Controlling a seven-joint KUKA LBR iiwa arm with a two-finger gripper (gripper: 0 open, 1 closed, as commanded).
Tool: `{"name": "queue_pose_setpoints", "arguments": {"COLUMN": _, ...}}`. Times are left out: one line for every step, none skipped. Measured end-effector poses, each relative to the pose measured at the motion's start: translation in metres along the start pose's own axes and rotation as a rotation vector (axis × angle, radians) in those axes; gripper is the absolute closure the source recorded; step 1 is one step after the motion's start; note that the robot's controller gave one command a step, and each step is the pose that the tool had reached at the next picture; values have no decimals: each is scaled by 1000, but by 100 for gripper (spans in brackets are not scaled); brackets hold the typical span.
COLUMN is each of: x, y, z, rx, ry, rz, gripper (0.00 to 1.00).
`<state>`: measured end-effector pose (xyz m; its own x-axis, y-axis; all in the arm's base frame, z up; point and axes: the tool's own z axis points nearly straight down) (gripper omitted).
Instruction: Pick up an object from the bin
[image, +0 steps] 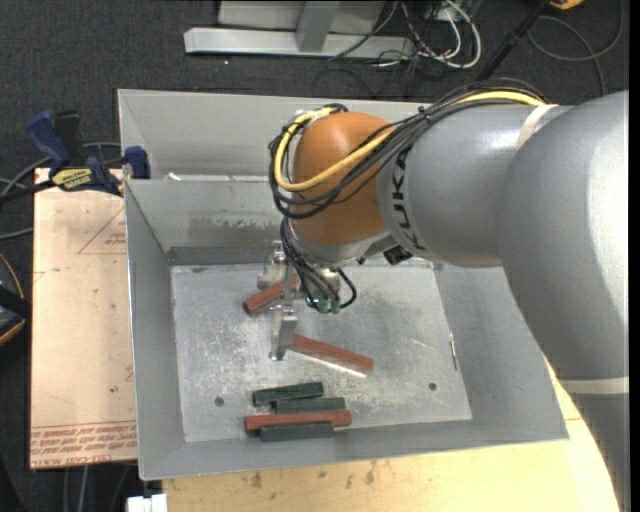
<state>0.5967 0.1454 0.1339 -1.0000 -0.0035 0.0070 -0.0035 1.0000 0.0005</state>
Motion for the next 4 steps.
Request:
{"name": "queue_pose_setpoints", "arguments": {"x": -2, "y": 0, "z": -5, "rx": -1, "ry": -7, "rz": 2, "gripper": 0}}
{"name": "queue_pose_setpoints", "arguments": {"x": -54, "y": -40, "z": 57, "rx": -6, "ry": -27, "rz": 106, "gripper": 100}}
{"name": "queue_pose_setpoints", "arguments": {"x": -54, "y": -40, "z": 57, "rx": -6, "ry": -26, "rz": 106, "gripper": 100}}
{"name": "queue_pose_setpoints", "arguments": {"x": -49, "y": -57, "z": -95, "rx": -1, "ry": -14, "rz": 67, "gripper": 100}}
